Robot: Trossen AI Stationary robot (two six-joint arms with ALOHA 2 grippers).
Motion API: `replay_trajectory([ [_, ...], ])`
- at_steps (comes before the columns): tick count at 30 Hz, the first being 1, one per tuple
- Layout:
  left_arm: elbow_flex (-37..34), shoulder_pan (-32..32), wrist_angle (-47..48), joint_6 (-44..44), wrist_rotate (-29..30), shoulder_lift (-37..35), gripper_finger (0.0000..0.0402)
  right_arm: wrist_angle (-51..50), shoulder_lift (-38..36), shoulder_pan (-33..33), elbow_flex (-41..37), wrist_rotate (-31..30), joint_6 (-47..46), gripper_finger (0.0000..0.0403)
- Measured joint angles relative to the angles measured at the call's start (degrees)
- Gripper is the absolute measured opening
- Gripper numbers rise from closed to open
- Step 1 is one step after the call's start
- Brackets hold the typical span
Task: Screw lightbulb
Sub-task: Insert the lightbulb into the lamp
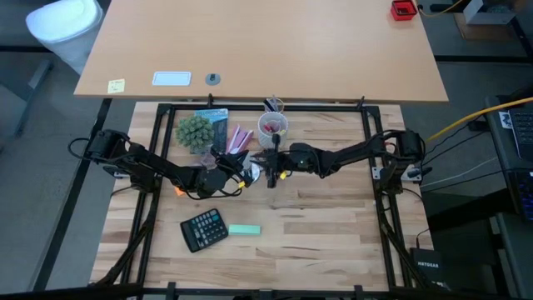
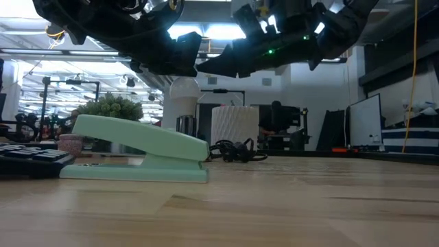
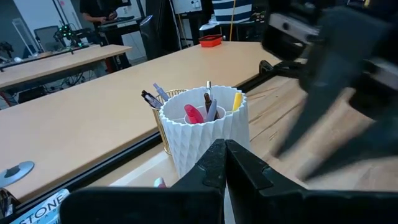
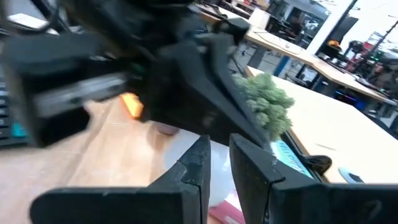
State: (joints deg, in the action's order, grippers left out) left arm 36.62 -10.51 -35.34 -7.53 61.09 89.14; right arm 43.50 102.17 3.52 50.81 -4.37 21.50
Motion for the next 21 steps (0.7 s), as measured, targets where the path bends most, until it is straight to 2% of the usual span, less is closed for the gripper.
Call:
replay_trajectory([
  [7, 0.0, 0.01, 0.0, 0.0, 0.0, 0.0, 0.0001, 2.25, 0.51, 1.44, 0.01, 5.86, -2.23, 0.0064],
  [14, 0.0, 0.01, -0.03, 0.0, 0.01, 0.0, 0.0001, 3.51, 3.77, 1.35, 0.07, 6.53, -3.65, 0.0064],
  [21, 0.0, 0.01, -0.03, 0.0, -0.01, 0.0, 0.0001, 3.59, 3.96, 1.35, 0.09, 6.48, -4.7, 0.0064],
])
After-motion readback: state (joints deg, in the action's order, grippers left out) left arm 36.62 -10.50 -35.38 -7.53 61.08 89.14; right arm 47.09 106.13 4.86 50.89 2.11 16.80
